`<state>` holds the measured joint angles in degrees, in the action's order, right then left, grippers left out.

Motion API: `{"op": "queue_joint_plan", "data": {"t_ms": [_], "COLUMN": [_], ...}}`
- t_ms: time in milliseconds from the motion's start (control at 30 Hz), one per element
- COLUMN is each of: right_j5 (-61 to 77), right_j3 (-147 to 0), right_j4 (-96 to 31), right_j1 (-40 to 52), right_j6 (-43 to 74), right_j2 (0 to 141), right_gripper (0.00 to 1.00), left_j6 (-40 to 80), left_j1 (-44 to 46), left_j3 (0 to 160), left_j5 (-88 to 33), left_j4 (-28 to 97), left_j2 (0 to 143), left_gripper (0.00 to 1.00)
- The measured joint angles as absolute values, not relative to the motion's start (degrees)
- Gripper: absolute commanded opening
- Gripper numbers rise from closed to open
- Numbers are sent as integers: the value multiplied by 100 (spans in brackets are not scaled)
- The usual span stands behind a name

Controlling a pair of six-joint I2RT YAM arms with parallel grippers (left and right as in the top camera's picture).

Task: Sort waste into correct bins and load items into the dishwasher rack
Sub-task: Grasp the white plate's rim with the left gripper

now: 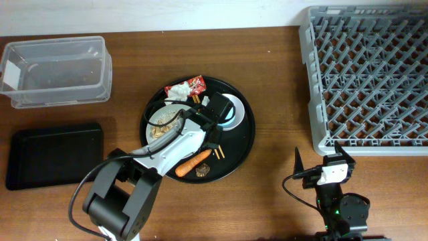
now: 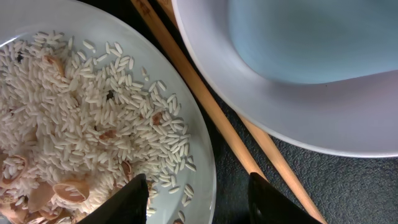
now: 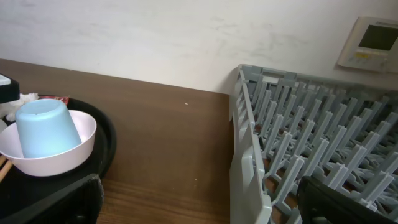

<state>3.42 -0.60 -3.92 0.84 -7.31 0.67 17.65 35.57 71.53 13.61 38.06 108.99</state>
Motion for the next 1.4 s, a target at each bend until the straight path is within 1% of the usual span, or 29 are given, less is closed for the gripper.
{"op": "queue_joint_plan", "data": {"t_ms": [33, 133, 933, 1033, 1300, 1400], "right_j5": [342, 342, 342, 342, 342, 342], "right_j3": [-60, -60, -60, -60, -60, -58], "right_j4": [-392, -392, -392, -392, -392, -392], "right_j1": [84, 84, 84, 84, 84, 84], "right_j6": [-729, -731, -729, -729, -731, -733], "right_j2": [67, 67, 67, 67, 67, 67], "right_gripper": [99, 98, 98, 98, 98, 98], "left_j6": [1765, 1778, 1785, 1785, 1787, 1787], "left_j1": [3557, 3557, 3555, 3555, 3555, 3555], "left_j3": [7155, 7155, 6912, 6775, 6672, 6672], "left_j5": [1361, 1450, 1531, 1531, 1531, 1531], "left_j4": [3806, 3809, 3704, 3566, 3389, 3341], "left_j2": [10899, 10899, 10899, 10899, 10899, 10899], "left_gripper": [51, 45, 44, 41, 41, 39]}}
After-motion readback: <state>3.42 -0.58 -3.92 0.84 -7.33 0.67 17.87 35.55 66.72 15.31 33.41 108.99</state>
